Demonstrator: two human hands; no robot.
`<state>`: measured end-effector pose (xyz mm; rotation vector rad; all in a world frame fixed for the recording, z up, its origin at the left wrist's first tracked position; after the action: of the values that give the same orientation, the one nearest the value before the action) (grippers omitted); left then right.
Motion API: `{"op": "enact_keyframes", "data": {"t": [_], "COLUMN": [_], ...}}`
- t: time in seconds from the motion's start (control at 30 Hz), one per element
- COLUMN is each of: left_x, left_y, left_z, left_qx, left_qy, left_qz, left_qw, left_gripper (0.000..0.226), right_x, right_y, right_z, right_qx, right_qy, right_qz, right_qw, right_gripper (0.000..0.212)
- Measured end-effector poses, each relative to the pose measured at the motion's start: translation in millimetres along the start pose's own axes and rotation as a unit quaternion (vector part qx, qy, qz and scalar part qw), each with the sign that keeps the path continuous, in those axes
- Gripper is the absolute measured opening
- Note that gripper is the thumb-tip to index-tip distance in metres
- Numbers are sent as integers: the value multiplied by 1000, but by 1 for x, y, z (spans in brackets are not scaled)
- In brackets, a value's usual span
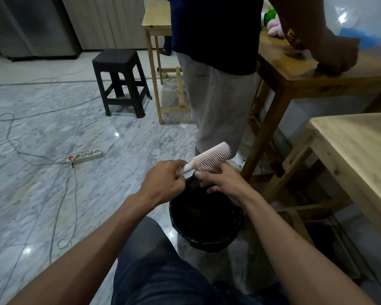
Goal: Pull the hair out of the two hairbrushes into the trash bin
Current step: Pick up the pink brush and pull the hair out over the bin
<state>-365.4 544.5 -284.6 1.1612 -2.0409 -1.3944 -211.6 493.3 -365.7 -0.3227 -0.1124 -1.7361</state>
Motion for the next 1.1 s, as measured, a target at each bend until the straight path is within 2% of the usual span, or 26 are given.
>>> {"op": "enact_keyframes", "data": {"t": [0.07,0.17,0.27,0.37,0.47,0.57,0.6,0.67,0.8,0.87,0.9,0.93,0.97,1.03,1.1], "left_x": [-1,-3,-4,-4,-3,-1,-1,-1,-1,0,0,1,1,1,0], "left_y": [0,3,7,6,2,-1,-1,-3,-4,-5,-6,-7,-8,-10,-12], "left_z": [0,2,8,12,15,17,17,18,19,19,18,18,18,18,18], "left_qx": [2,-14,-37,-59,-69,-62,-61,-57,-36,-35,-36,-38,-36,-24,-11], "left_qy": [3,6,23,31,39,46,46,45,60,64,65,66,68,75,80], "left_qz": [-1,-14,-36,-46,-50,-53,-51,-46,-31,-26,-24,-21,-17,-6,2], "left_qw": [1000,1000,998,997,996,996,996,996,997,997,997,997,997,997,997], "left_gripper": [36,35,29,30,31,30,31,33,37,37,37,36,36,35,34], "right_x": [0,2,7,12,10,6,6,5,0,3,6,11,15,19,16], "right_y": [5,16,37,45,49,44,42,43,47,50,53,55,56,49,42], "right_z": [1,-5,-17,-25,-29,-35,-34,-33,-24,-16,-10,0,10,25,26], "right_qx": [-31,4,52,75,125,147,141,103,104,95,110,162,236,355,349], "right_qy": [13,22,1,-40,-71,-137,-154,-168,-118,-80,-55,-31,-9,21,22], "right_qz": [-34,-83,-133,-142,-139,-94,-89,-108,-128,-156,-176,-197,-208,-191,-165], "right_qw": [999,996,990,986,980,975,974,974,979,980,977,966,949,915,922], "right_gripper": [19,5,7,10,24,71,79,76,64,48,34,18,11,28,33]}}
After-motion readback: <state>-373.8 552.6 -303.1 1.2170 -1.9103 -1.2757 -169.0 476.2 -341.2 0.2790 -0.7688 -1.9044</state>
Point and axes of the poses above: each hand's wrist, its own x-axis away from the middle knuckle, its own y-axis out of the back of the hand, z = x × y, the point moved 9 cm from there along -x, towards the middle knuckle, and after that the axes turned 7 degrees about -x, right-handed, at the moved point
